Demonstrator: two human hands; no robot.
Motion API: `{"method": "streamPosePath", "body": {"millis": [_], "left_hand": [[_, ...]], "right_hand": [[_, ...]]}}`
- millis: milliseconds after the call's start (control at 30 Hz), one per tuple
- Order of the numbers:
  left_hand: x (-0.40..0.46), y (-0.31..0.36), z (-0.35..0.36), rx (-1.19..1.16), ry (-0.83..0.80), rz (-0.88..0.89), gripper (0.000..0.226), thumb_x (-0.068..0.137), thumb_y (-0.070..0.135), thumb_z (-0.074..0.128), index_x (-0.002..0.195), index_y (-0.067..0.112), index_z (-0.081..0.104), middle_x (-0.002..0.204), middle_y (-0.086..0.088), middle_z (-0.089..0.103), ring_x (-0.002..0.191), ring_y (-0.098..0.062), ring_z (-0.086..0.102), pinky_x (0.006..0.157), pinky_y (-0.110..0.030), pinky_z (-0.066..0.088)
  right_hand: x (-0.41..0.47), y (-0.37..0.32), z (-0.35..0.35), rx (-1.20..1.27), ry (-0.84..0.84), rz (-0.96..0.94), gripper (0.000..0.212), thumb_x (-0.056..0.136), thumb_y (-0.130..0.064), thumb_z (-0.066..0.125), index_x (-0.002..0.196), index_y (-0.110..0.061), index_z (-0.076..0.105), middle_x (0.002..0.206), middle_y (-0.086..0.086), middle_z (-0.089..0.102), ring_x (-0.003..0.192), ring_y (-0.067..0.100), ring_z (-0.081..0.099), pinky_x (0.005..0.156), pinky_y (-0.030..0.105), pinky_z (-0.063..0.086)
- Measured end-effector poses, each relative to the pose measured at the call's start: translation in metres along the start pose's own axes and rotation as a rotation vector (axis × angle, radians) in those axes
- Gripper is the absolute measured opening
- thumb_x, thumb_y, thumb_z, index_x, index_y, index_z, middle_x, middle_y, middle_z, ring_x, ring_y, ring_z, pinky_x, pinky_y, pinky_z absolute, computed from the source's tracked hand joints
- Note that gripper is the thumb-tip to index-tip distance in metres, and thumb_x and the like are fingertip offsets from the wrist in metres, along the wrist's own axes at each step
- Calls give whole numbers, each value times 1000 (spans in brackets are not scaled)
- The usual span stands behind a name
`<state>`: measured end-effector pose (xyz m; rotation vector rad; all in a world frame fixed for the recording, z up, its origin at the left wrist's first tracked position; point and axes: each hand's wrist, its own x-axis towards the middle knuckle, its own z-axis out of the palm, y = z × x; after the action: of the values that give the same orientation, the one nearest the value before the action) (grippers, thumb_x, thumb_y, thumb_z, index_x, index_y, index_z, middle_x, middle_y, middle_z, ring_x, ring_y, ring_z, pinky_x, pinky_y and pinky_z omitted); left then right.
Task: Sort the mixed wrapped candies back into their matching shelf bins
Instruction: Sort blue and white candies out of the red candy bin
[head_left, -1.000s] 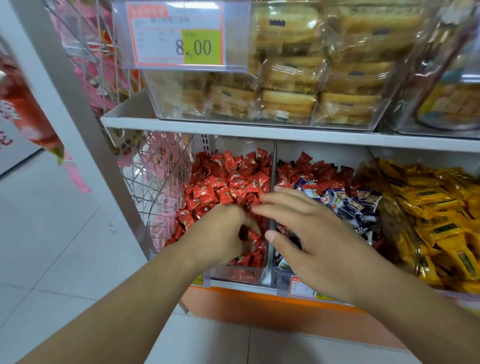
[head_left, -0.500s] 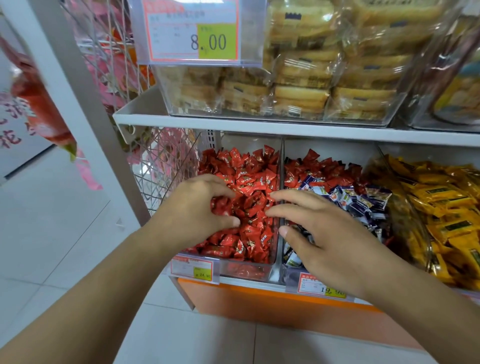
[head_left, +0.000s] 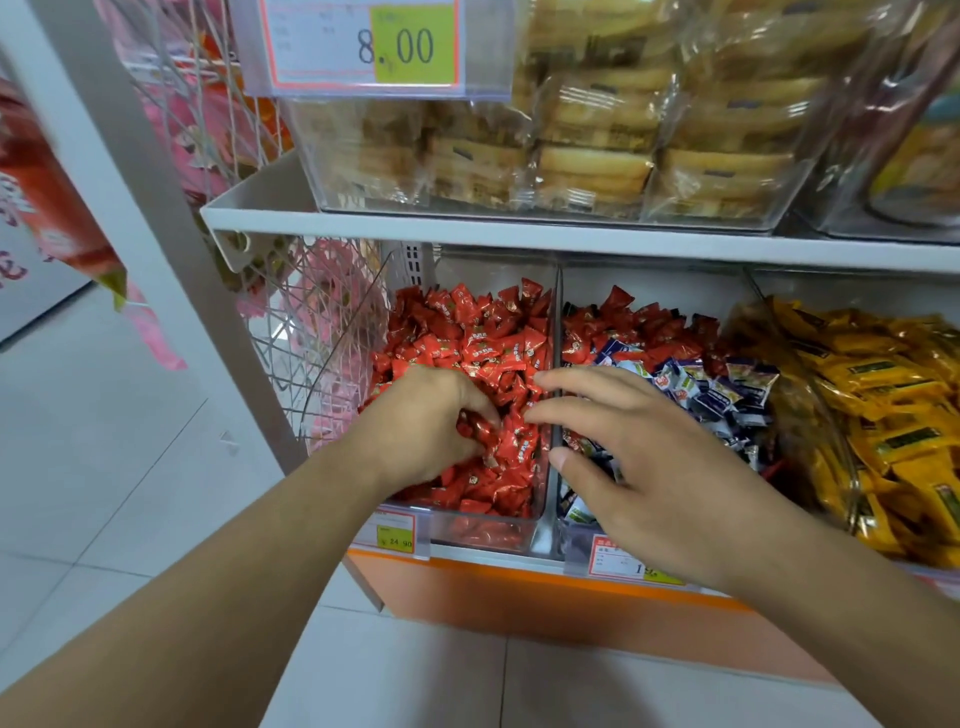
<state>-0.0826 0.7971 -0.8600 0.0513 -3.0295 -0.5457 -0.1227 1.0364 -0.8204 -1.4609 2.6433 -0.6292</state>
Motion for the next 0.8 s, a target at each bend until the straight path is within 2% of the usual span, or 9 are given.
{"method": "streamPosePath", "body": {"millis": [67, 167, 267, 367, 433, 533, 667, 800], "left_hand": [[0, -6, -5, -3, 104, -32, 36, 75, 19, 89, 108, 30, 81, 108, 9, 75, 99, -9, 67, 97, -20, 48], [-2, -14, -11, 26, 208, -73, 35, 77, 17, 88, 109, 29, 80, 110, 5, 71, 99, -12, 66, 96, -24, 50], [-6, -16, -18, 54, 201, -54, 38, 81, 32, 85, 118, 33, 75, 118, 9, 65, 111, -13, 61, 100, -31, 49], [-12, -9, -30, 39, 37, 12, 55, 81, 55, 79, 133, 44, 63, 139, 19, 49, 135, -9, 35, 114, -32, 31], [-16, -5, -33, 29, -133, 64, 60, 77, 61, 79, 133, 54, 59, 147, 27, 36, 140, -5, 21, 116, -35, 21], [-19, -8, -21, 59, -329, 86, 58, 73, 55, 85, 127, 59, 61, 148, 30, 34, 138, -6, 22, 119, -38, 23], [-13, -19, -7, 46, -190, 11, 46, 65, 50, 92, 107, 49, 75, 127, 23, 49, 123, -10, 35, 111, -32, 31], [-6, -22, -1, 14, -10, 7, 34, 66, 34, 95, 96, 39, 80, 110, 14, 61, 109, -8, 44, 99, -23, 33]], "right_hand": [[0, 1, 0, 6, -1, 3, 37, 106, -36, 50, 141, -42, 55, 152, -35, 30, 146, -10, 13, 117, 13, 7], [0, 1, 0, 8, -3, -2, 37, 106, -35, 50, 141, -43, 55, 152, -35, 30, 146, -10, 13, 115, 11, 6], [1, 1, 0, 0, -3, 0, 37, 105, -35, 50, 141, -43, 54, 153, -34, 30, 146, -9, 13, 115, 11, 5], [1, 0, 0, 2, 2, 4, 37, 105, -36, 50, 141, -43, 54, 154, -33, 29, 146, -9, 13, 117, 14, 7], [1, 0, 1, 2, 3, 8, 37, 105, -36, 50, 142, -43, 54, 154, -34, 28, 145, -10, 12, 113, 8, 4], [0, 0, 1, 3, 5, 12, 38, 105, -36, 50, 142, -43, 53, 154, -35, 27, 144, -11, 12, 111, 5, 2], [0, 1, 3, 9, 14, 10, 37, 105, -38, 49, 142, -45, 53, 154, -36, 26, 146, -11, 13, 120, 16, 11], [0, 2, 2, 18, 13, 10, 37, 105, -36, 50, 141, -44, 55, 154, -35, 29, 144, -11, 15, 111, 4, 4]]}}
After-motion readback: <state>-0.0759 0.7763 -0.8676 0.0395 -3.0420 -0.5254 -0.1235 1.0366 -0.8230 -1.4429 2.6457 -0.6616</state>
